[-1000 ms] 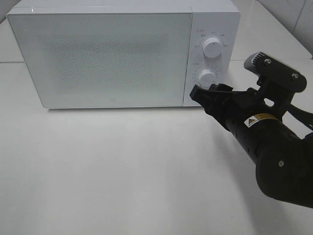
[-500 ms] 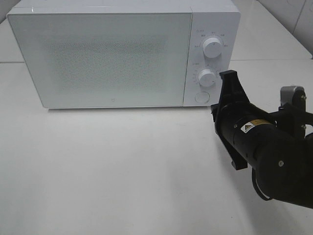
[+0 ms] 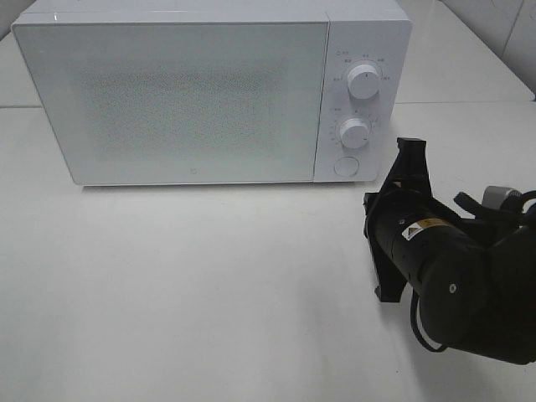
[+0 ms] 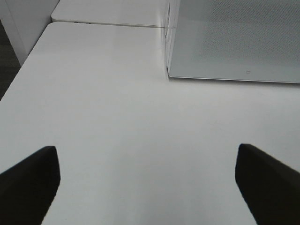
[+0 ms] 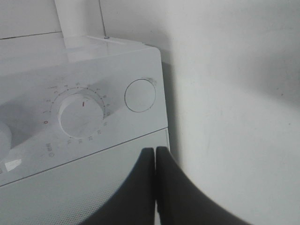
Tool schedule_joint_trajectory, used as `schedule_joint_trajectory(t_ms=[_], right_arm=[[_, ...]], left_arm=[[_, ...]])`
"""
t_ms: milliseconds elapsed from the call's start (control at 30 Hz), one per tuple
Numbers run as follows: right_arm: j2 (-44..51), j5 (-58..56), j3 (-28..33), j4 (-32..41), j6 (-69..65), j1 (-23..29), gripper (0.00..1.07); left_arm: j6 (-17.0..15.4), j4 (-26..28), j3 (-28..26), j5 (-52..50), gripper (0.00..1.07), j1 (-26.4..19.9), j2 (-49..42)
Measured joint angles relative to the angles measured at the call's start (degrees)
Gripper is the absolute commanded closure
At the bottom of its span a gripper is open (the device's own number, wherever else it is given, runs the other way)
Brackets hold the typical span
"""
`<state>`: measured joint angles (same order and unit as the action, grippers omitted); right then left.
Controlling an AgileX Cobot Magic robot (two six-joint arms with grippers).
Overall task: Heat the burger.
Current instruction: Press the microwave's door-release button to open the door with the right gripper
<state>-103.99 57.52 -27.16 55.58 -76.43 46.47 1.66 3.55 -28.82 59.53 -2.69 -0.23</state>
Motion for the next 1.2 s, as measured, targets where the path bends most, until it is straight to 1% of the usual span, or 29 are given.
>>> schedule_joint_trajectory(t_ms=[200,267,300,367,400,467,767,1200], right_arm=[[0.0,-0.4,-1.38,-0.23,0.97,-0.92,1.07],[-0.34,-1.32,-2.75,-0.8,1.95,-2.75,1.07],[-0.34,-1.32,-2.75,-0.8,1.95,-2.75,1.07],[-2.41,-2.18,-5.1,-3.09,2.52,-5.21,1.07],[-2.41,-2.18,-5.1,-3.09,2.52,-5.21,1.07],[-4.58,-3.15,-7.45,-4.93,2.75,-6.47,1.07],[-8.31,-4.18,-11.75,-7.33,2.64,-9.05,1.07],[-13.01,-5.73,-16.04,-7.62,1.89,-9.97,1.07]], left_arm=[[0.0,0.0,0.0,0.0,0.11,0.0,0.0],[0.0,0.0,0.0,0.0,0.11,0.0,0.0],[0.0,0.0,0.0,0.0,0.11,0.0,0.0],[0.0,0.0,0.0,0.0,0.11,0.0,0.0],[0.0,0.0,0.0,0.0,0.11,0.0,0.0],[0.0,0.0,0.0,0.0,0.11,0.0,0.0],[0.0,0.0,0.0,0.0,0.11,0.0,0.0],[0.0,0.0,0.0,0.0,0.11,0.0,0.0]])
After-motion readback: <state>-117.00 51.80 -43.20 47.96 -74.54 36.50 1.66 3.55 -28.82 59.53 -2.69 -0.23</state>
